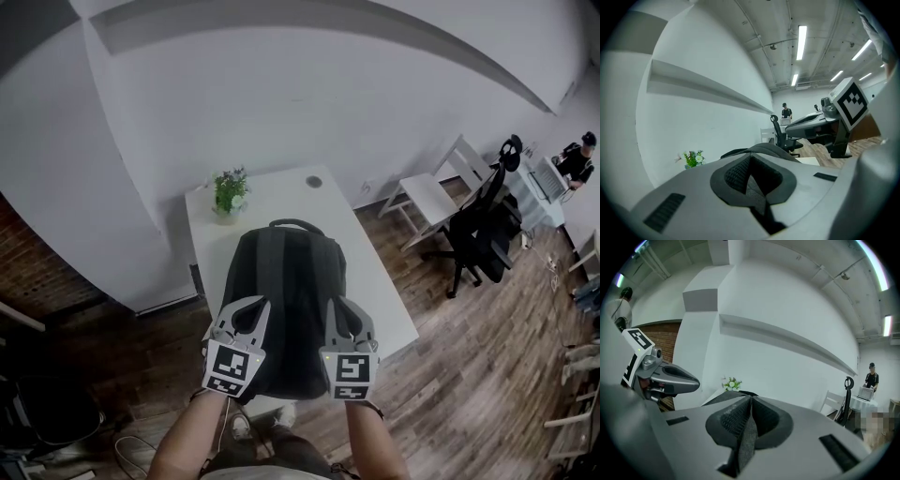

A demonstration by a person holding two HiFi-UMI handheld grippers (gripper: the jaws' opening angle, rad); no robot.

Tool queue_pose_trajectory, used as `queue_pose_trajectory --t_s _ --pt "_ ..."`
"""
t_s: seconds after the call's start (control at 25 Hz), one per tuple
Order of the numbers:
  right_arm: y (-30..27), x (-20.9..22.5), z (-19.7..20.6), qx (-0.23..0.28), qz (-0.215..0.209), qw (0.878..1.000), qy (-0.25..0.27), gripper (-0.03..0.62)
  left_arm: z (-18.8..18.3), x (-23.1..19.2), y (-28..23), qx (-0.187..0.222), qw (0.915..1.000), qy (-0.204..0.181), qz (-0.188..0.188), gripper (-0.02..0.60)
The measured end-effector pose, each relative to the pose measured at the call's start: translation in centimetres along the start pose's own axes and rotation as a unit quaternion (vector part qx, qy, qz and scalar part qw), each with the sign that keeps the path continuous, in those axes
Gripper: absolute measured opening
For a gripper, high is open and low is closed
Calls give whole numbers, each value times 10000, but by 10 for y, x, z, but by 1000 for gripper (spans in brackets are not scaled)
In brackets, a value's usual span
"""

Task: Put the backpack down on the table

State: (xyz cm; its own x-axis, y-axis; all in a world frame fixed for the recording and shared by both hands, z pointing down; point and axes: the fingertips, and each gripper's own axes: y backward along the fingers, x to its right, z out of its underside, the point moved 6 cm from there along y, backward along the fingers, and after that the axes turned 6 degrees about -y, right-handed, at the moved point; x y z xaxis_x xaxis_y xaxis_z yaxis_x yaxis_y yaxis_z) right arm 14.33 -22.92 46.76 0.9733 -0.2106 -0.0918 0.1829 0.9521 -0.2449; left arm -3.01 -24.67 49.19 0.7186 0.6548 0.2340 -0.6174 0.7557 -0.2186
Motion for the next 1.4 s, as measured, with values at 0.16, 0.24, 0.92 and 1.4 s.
queue_pose_trajectory --t_s 0.16,0.24,0.92,1.4 --pt "20 -11 -17 146 -3 9999 5 43 -15 2 22 199 9997 -107 -48 17" --pt "31 -16 -27 230 -24 9997 11 43 -24 2 32 333 9994 -85 -84 17" --pt "117 -63 -99 1395 -298 9898 11 43 -94 -10 139 1576 9855 -307 -556 17" --pt "168 -62 -104 1470 -255 9888 -63 43 -109 1 190 1626 9833 345 -740 17"
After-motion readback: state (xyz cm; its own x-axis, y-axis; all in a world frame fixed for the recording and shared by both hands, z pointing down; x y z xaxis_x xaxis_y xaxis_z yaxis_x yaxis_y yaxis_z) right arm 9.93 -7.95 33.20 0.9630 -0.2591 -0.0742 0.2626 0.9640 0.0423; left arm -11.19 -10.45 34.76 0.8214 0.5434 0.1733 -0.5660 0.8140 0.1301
